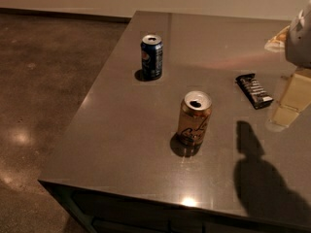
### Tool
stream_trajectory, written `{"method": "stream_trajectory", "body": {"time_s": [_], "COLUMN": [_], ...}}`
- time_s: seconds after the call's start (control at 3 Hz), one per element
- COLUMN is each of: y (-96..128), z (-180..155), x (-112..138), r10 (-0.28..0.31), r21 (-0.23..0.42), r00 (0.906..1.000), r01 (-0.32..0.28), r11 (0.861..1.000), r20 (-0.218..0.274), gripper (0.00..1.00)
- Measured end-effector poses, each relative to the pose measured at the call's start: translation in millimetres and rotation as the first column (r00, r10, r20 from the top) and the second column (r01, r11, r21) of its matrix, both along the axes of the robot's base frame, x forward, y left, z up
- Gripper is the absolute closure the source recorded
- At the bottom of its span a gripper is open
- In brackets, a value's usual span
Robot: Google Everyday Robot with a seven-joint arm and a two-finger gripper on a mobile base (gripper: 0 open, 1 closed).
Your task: Move orange can near pepsi can
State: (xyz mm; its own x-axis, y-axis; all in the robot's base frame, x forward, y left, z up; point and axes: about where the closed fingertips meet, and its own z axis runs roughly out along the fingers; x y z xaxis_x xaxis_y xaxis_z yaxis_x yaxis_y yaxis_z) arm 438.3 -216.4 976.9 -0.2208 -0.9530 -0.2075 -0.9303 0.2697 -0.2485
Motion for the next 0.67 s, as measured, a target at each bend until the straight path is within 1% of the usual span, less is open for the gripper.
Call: {"method": "stream_trajectory", "body": {"time_s": [0.33, 0.67], "y": [0.0, 0.1], "z": [0.0, -0.3], "x": [0.0, 3.0], "r10": [0.0, -0.002], "r21": [0.0, 0.013], "r00": [1.0, 0.9998], "r01": [0.0, 0.002], "r11": [1.0, 1.0], "r20": [0.0, -0.019], "gripper": [0.0, 0.0]}}
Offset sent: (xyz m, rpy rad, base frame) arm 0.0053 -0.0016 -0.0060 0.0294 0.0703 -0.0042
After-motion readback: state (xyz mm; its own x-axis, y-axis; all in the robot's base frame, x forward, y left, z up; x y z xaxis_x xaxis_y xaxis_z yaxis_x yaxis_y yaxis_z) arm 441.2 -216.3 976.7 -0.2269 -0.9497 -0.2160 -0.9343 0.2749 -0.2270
